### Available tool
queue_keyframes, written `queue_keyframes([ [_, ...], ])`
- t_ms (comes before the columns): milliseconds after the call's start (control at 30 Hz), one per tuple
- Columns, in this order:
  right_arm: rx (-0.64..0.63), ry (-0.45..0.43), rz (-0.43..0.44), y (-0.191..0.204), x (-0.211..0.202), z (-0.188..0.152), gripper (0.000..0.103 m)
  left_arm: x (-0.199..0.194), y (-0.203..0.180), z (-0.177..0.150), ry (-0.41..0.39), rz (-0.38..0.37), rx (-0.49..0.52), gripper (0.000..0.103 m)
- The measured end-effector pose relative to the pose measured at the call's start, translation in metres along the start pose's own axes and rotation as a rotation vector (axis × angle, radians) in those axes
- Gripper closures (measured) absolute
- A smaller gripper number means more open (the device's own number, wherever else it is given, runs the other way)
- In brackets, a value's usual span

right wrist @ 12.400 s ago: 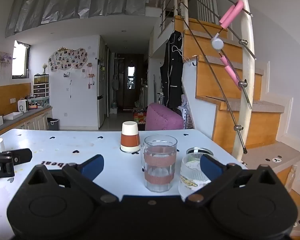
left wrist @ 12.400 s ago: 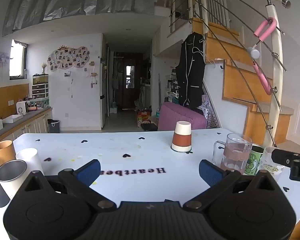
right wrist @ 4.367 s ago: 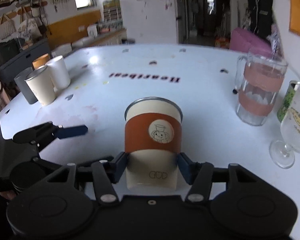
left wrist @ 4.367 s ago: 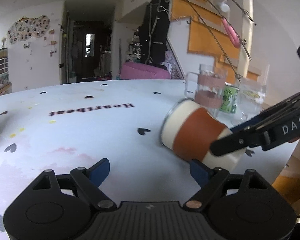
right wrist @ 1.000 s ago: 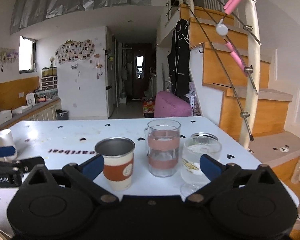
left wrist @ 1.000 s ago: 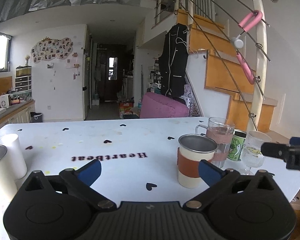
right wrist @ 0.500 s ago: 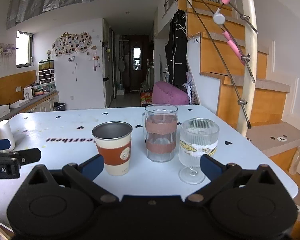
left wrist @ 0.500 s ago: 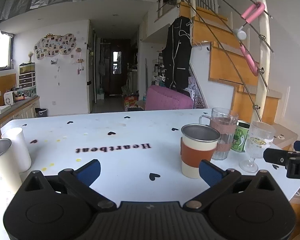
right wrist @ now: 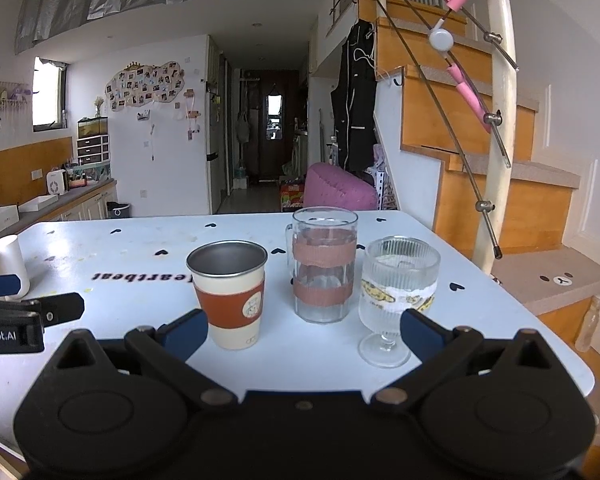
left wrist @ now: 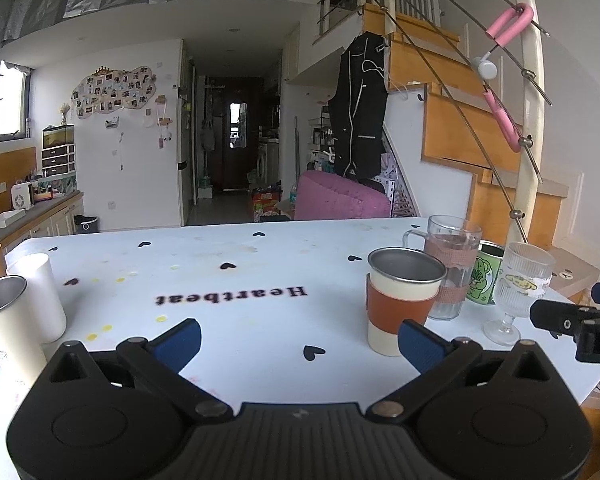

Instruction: Flip cup upright

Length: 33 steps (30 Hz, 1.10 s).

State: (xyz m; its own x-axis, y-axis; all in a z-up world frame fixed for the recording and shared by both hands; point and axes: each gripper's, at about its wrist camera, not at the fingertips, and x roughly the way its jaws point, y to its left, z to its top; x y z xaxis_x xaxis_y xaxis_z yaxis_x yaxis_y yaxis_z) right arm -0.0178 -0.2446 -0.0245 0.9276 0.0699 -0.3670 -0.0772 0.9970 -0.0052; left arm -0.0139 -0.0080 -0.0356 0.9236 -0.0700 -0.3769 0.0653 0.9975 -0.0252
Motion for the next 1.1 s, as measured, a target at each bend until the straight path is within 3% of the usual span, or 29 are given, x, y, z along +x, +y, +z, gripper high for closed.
queue_keyframes([
  [1100,-0.003,0.000,0.007,0.0024,0.0007,-0.0021,0.000,0.0002,0.0012,-0.0004,-0.001,0.001,-0.001,0.000],
])
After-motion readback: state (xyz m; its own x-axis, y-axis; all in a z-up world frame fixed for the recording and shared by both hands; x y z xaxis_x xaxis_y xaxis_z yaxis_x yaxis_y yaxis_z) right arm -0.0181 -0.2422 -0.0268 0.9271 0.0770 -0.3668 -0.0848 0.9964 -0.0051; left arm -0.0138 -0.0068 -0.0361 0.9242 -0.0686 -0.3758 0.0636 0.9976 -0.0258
